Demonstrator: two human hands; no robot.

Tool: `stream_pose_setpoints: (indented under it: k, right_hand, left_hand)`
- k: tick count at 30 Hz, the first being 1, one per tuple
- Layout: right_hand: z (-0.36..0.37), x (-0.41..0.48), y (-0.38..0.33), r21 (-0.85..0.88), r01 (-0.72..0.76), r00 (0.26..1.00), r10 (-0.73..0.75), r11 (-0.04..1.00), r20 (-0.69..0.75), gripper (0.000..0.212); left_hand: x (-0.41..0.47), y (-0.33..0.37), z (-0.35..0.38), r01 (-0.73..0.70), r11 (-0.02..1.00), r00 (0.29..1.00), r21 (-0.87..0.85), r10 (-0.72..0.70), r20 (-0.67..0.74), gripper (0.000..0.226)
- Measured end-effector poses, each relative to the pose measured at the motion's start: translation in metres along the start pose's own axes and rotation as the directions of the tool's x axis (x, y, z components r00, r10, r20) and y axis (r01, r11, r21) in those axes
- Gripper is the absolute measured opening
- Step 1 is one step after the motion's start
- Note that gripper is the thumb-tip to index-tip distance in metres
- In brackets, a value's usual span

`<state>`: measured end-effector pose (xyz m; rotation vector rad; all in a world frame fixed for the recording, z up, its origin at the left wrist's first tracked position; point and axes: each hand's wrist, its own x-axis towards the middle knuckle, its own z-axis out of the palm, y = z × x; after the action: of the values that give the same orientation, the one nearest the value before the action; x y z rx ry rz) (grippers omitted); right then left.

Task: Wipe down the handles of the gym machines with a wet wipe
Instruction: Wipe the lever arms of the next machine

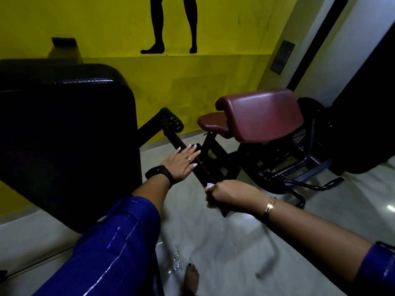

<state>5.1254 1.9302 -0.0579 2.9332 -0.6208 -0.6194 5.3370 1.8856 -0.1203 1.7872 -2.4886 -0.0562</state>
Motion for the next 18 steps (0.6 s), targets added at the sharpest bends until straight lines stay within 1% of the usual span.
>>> stream_pose_setpoints:
  k: [1,3,4,5,6,7,8,9,10,11,13,14,16,18]
  right_hand:
    - [-0.007,-0.004,0.006,0.133,-0.021,1.0,0.022,0.991,-0.01,0.007]
    - [-0.02,-0.01,0.019,0.374,-0.043,0.996,0.068,0.926,-0.055,0.013]
    - [-0.024,-0.011,0.026,0.451,-0.048,0.986,0.114,0.891,-0.12,0.017]
    - [-0.028,-0.01,0.031,0.515,-0.064,0.959,0.195,0.855,-0.205,0.023]
    - [-0.028,-0.007,0.035,0.588,-0.101,0.91,0.313,0.802,-0.27,0.032]
    - [-0.027,-0.003,0.039,0.674,-0.139,0.848,0.439,0.725,-0.297,0.04]
    - [-0.024,0.003,0.041,0.75,-0.175,0.789,0.546,0.637,-0.28,0.046]
    - [-0.021,0.01,0.043,0.802,-0.206,0.748,0.618,0.561,-0.241,0.048]
    - [-0.018,0.018,0.043,0.824,-0.233,0.733,0.65,0.516,-0.2,0.05]
    - [-0.015,0.025,0.042,0.823,-0.259,0.745,0.647,0.506,-0.163,0.05]
    - [-0.01,0.039,0.035,0.78,-0.306,0.802,0.589,0.546,-0.098,0.055]
    - [-0.006,0.044,0.031,0.762,-0.321,0.818,0.571,0.562,-0.076,0.058]
    - [0.0,0.047,0.027,0.767,-0.319,0.817,0.572,0.557,-0.076,0.061]
    - [0.002,0.039,0.026,0.823,-0.278,0.798,0.596,0.495,-0.088,0.054]
  left_hand:
    - [0.0,0.002,0.0,-0.009,1.0,1.0,0.007,0.009,0.001,0.054]
    - [-0.001,0.005,0.001,-0.028,0.999,1.0,0.016,0.028,-0.001,0.054]
    - [-0.002,0.006,0.0,-0.039,0.999,0.999,0.023,0.039,-0.001,0.055]
    - [-0.002,0.007,-0.001,-0.054,0.998,0.999,0.035,0.054,0.007,0.056]
    - [-0.002,0.008,-0.002,-0.07,0.997,0.997,0.042,0.069,0.015,0.057]
    - [-0.003,0.01,-0.002,-0.085,0.995,0.996,0.046,0.084,0.017,0.06]
    - [-0.003,0.01,-0.003,-0.097,0.994,0.995,0.051,0.096,0.016,0.062]
    - [-0.003,0.011,-0.004,-0.102,0.993,0.995,0.052,0.102,0.016,0.06]
    - [-0.003,0.011,-0.005,-0.103,0.993,0.995,0.057,0.102,0.021,0.058]
    - [-0.004,0.012,-0.006,-0.098,0.993,0.995,0.059,0.097,0.027,0.057]
    - [-0.004,0.012,-0.006,-0.091,0.994,0.995,0.053,0.089,0.044,0.057]
    - [-0.005,0.012,-0.006,-0.09,0.995,0.995,0.042,0.088,0.051,0.057]
    - [-0.005,0.012,-0.006,-0.09,0.996,0.995,0.028,0.089,0.044,0.056]
    - [-0.006,0.012,-0.008,-0.088,0.996,0.995,0.022,0.087,0.041,0.056]
